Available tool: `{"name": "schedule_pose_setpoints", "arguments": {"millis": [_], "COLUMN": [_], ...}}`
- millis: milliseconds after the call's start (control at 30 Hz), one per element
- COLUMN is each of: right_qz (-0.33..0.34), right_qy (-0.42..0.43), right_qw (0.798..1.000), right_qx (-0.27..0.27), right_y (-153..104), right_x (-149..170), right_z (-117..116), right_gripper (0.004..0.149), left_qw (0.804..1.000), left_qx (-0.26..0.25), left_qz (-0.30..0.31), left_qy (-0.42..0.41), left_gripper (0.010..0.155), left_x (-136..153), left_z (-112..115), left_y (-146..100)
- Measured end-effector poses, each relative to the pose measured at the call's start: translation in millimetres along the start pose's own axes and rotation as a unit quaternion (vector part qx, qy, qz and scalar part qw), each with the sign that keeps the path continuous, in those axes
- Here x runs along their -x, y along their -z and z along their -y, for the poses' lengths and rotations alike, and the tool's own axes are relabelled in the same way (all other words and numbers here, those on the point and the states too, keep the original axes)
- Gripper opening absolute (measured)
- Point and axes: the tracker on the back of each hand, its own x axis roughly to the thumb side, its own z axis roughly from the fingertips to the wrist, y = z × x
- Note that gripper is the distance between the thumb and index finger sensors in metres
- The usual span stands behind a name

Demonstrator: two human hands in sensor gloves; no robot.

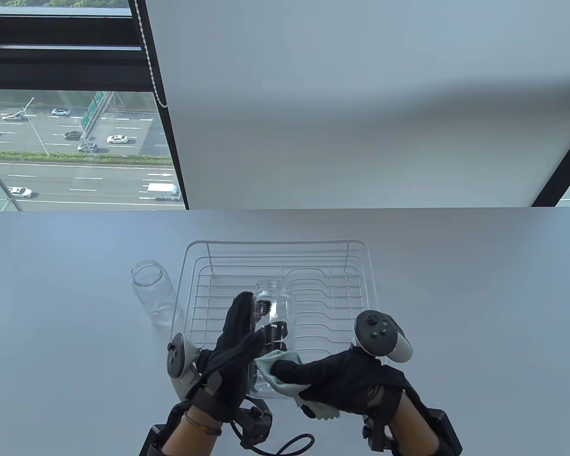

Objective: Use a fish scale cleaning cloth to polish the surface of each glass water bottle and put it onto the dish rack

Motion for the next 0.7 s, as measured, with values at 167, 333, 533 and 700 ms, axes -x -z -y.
{"name": "schedule_pose_setpoints", "arguments": {"millis": [167,333,533,700], "right_qz": [-0.005,0.001,-0.001,-0.005], "right_qy": [-0.083,0.033,-0.082,0.019], "right_qw": [0.976,0.998,0.972,0.998], "right_qx": [0.203,-0.046,0.222,-0.053], "right_y": [-5,5,-7,3], "right_x": [-2,4,2,5], "right_z": [3,-8,5,-7], "right_gripper": [0.058,0.055,0.058,0.056], "left_qw": [1.000,1.000,1.000,1.000], "left_qx": [-0.006,-0.021,0.004,-0.027], "left_qz": [0.006,0.013,-0.008,0.006], "left_qy": [0.008,0.009,0.016,-0.007], "left_gripper": [0.090,0.090,0.089,0.089], "left_x": [0,-3,0,0], "left_z": [2,-5,1,-3], "left_y": [-1,-2,-3,0]}}
